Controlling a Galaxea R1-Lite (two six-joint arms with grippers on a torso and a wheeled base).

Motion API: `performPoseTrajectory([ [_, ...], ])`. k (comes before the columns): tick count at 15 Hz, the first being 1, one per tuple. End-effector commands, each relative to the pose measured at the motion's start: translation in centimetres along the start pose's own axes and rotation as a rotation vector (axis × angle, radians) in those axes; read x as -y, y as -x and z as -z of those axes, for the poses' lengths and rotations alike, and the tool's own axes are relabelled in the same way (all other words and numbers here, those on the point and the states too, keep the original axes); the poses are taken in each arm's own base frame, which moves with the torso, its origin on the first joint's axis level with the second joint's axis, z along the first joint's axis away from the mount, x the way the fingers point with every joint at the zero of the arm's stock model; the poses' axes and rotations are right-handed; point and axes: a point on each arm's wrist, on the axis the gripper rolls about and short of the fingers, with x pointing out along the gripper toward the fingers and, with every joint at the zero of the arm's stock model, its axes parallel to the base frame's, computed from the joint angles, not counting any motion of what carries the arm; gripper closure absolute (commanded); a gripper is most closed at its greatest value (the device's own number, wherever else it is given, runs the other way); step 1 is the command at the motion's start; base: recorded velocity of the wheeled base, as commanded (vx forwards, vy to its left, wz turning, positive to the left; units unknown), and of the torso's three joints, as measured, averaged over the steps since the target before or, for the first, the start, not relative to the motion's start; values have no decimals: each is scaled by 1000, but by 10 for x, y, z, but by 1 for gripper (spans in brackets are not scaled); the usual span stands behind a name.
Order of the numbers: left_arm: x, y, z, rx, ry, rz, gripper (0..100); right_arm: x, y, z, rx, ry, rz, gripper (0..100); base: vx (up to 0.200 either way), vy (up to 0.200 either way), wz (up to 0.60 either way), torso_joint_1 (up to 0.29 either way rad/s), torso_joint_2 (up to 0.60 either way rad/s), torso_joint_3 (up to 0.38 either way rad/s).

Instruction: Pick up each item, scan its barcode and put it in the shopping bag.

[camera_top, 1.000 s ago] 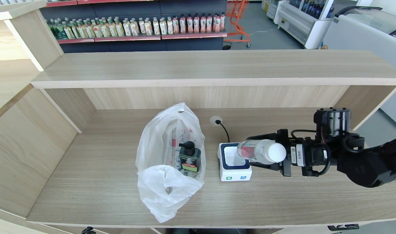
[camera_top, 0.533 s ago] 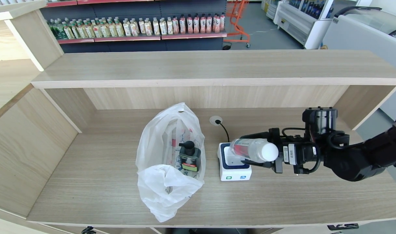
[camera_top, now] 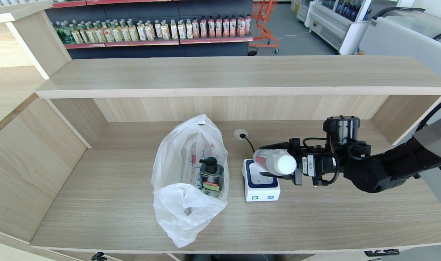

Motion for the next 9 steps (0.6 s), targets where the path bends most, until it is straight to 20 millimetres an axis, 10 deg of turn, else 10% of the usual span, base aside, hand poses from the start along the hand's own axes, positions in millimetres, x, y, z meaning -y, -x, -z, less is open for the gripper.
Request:
performPoseTrajectory([
  [1, 0, 0, 0, -1, -1, 0, 0, -1, -2, 3, 1, -3, -3, 100, 0, 0, 0, 0, 0, 0],
  [9, 0, 0, 0, -1, -1, 0, 0, 2, 0, 0, -4, 8, 4, 100, 0, 0, 0, 0, 0, 0],
])
